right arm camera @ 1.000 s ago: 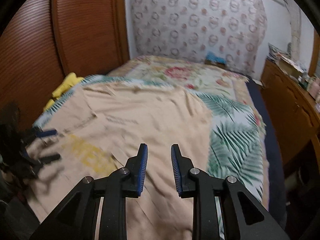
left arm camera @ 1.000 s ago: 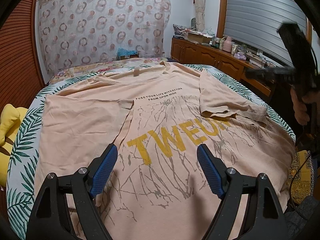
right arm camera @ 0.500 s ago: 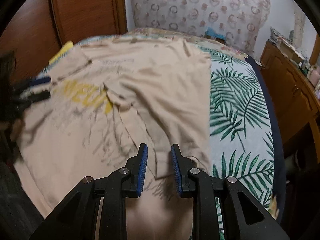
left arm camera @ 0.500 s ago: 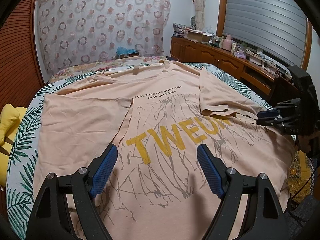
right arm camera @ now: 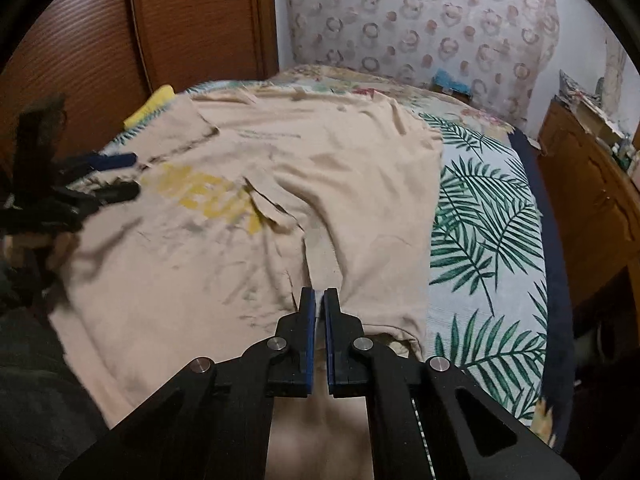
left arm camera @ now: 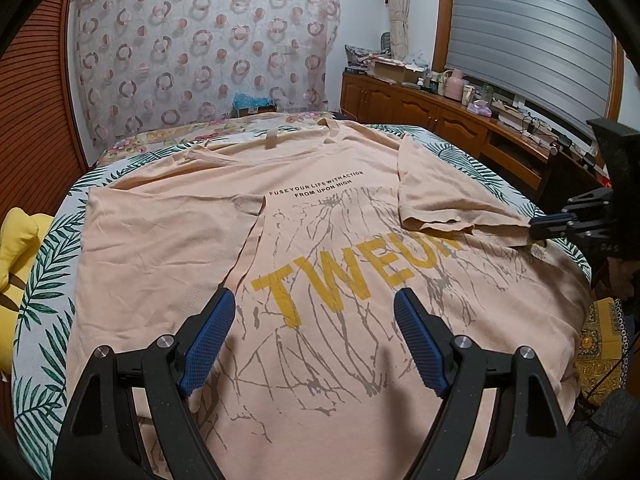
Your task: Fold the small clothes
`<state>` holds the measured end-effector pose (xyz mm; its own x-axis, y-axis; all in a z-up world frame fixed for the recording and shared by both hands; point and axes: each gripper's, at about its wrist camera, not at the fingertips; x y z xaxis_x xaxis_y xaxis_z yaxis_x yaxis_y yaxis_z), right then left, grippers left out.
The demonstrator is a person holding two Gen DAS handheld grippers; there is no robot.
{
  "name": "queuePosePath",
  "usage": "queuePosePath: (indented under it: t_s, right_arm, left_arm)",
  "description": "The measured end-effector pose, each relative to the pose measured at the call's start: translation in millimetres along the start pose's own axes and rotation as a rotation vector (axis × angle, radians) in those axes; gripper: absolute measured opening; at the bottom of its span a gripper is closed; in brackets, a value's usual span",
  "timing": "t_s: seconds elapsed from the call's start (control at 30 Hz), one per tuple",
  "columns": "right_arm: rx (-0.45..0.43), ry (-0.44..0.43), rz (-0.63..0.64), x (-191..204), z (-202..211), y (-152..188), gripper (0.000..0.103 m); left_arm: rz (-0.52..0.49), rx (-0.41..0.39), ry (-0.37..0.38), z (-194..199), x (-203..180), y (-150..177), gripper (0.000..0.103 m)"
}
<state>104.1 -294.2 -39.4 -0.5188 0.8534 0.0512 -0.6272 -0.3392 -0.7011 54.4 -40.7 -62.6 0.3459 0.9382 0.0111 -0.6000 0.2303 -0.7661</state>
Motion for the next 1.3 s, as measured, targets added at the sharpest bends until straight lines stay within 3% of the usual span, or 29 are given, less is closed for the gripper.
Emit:
queuePosePath:
  t_s: [0.13,0.33,0.5,0.57,0.7,0.87,1.07,1.3]
  right_arm:
    - [0.020,-0.052,-0.008,0.7,2.2,1.9,0.004]
    - [0.006,-0.002,-0.013,-5.5,-5.3,-9.7,0.022]
    - [-0.027,0.035,-0.011,-14.9,-18.1,-30.8,0.052]
    - [-0.035,0.048,-0.014,-18.8,-26.6,-40.2,0.058]
    - [-0.029,0.075,-0.048,-39.0,-53.4,-59.2,0.058]
    - [-0.018,0.116,-0.086,-57.8,-86.6,-77.9,0.058]
    - [0.012,0.183,-0.112,-71.0,-121.6,-99.0,0.058]
    - [-0.004,0.145,-0.159,-76.5,-135.7,-110.4,0.060]
  left_arm:
    - [0.001,-0.001,0.000,0.0,-0.4,-0.2,0.082]
    - [0.012,-0.013,-0.003,2.2,6.0,-2.4,0.082]
    - [0.020,-0.043,-0.068,9.8,23.8,-8.4,0.082]
    - [0.036,-0.049,-0.085,11.8,34.7,-12.8,0.082]
    - [0.042,-0.081,-0.156,17.4,57.5,-21.8,0.082]
    - [0.054,-0.073,-0.178,17.3,86.5,-30.3,0.082]
    - [0.015,-0.008,-0.223,0.2,115.3,-30.2,0.082]
    - [0.038,0.059,-0.236,-18.8,147.3,-32.4,0.082]
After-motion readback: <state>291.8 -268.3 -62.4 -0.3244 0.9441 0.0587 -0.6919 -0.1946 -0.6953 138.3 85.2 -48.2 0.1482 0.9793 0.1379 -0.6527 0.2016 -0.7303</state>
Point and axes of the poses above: each gripper's, at about its wrist camera, not at the fingertips, and z roughly against the way its jaws point, x to its left, y to its underside, and after that the axes turned 6 degrees about -z, right-handed
